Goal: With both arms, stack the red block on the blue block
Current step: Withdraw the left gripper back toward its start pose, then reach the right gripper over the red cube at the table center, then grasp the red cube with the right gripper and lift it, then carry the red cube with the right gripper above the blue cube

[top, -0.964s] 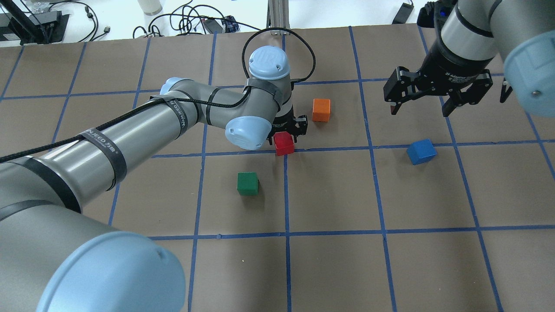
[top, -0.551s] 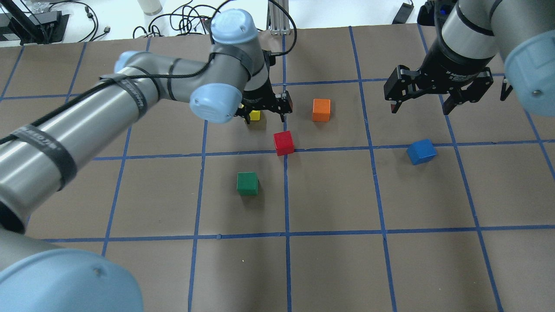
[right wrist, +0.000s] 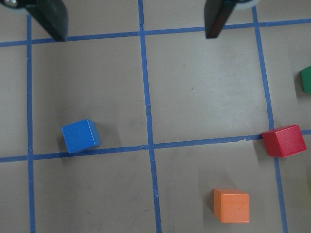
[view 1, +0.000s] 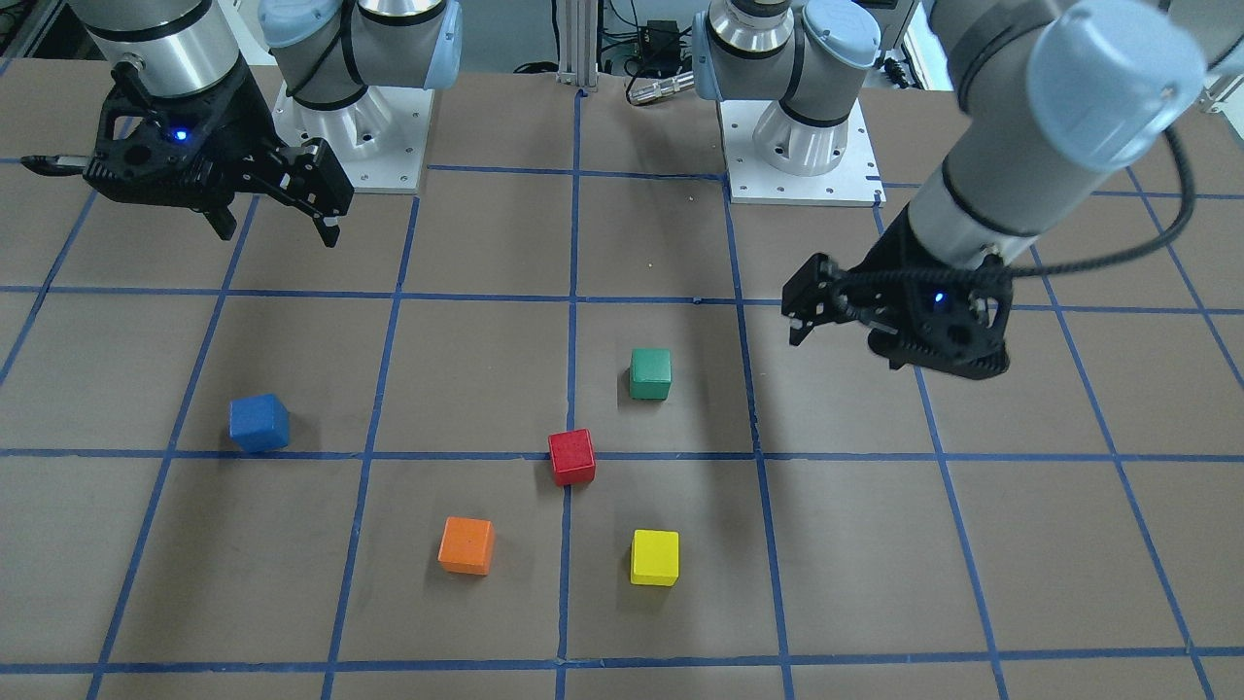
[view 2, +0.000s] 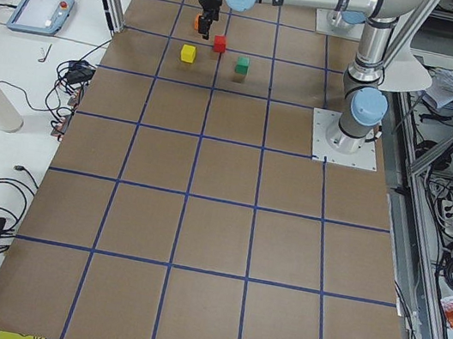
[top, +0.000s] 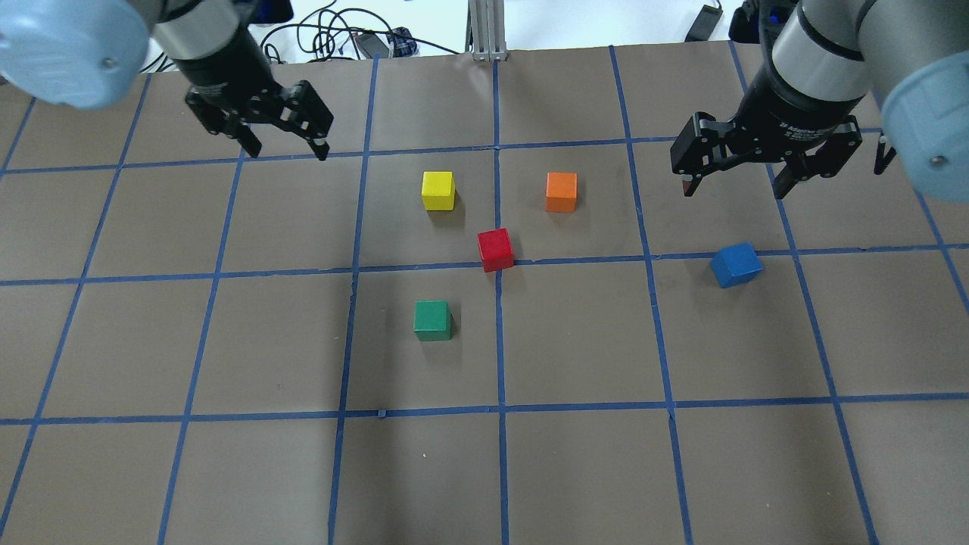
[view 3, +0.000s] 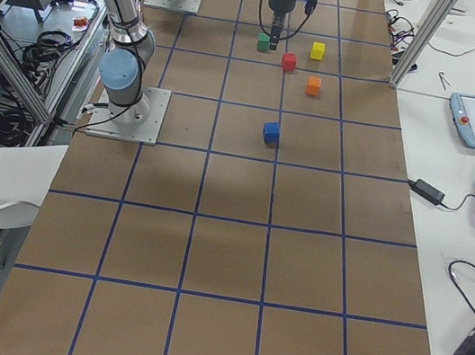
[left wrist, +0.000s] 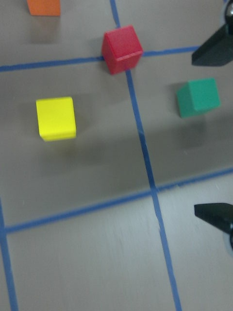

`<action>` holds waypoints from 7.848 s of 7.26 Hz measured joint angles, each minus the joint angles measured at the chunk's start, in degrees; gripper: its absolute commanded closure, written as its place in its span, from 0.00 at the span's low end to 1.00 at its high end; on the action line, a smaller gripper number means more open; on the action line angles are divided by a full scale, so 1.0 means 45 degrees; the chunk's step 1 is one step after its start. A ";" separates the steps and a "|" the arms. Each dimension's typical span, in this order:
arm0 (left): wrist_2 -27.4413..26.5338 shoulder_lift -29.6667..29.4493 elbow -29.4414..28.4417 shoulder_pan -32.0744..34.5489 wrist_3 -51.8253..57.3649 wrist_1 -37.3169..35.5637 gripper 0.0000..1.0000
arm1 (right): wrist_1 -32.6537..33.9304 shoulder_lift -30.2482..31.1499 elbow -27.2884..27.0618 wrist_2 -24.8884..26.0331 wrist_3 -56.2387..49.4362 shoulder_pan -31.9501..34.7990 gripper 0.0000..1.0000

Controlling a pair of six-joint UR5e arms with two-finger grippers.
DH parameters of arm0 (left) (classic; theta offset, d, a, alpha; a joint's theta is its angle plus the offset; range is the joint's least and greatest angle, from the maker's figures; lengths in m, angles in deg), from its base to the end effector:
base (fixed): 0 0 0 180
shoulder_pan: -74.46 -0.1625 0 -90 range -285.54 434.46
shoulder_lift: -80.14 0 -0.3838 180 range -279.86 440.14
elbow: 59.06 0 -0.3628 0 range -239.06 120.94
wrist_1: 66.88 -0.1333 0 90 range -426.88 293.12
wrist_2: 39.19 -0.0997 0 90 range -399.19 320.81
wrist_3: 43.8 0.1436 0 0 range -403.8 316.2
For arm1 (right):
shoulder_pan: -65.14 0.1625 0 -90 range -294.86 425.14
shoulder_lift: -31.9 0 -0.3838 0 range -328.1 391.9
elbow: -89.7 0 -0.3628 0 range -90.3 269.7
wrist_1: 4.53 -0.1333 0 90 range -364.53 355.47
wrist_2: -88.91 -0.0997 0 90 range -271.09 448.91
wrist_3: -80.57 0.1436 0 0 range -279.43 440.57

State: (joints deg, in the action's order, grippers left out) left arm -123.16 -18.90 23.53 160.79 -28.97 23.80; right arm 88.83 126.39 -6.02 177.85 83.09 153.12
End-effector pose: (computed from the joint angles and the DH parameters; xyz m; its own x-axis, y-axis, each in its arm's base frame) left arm -0.1150 -0.5253 0.3845 -0.9755 0.1896 0.1118 0.1921 0.9813 0.0121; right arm 0.1204 -0.4422 0.3976 -0.9967 0.0784 -0.0201 0.0791 0.9962 -0.0363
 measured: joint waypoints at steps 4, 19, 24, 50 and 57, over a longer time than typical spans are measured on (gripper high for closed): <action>-0.0314 0.1837 0.0213 0.0113 -0.0508 0.1010 0.00 | -0.0004 0.0000 -0.0018 0.0000 -0.0010 0.0000 0.00; -0.0756 0.1889 0.1115 0.0465 -0.1202 -0.0131 0.00 | 0.4077 -0.2456 -0.0918 -0.0794 0.0716 0.2119 0.00; -0.0745 0.1872 0.1117 0.0465 -0.1181 -0.0132 0.00 | 0.6834 -0.4922 -0.0912 -0.0766 0.2254 0.4238 0.00; -0.0559 0.1859 0.1138 0.0464 -0.1147 -0.0170 0.00 | 0.2534 -0.3000 -0.1003 0.0700 -0.2738 -0.1463 1.00; -0.0559 0.1846 0.1138 0.0465 -0.1147 -0.0171 0.00 | 0.5772 -0.3030 -0.2890 0.0675 -0.6358 -0.2669 1.00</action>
State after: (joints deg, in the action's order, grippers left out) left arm -125.67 -10.59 28.65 162.88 -34.14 23.03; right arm 114.80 112.75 -19.02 180.89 54.48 141.11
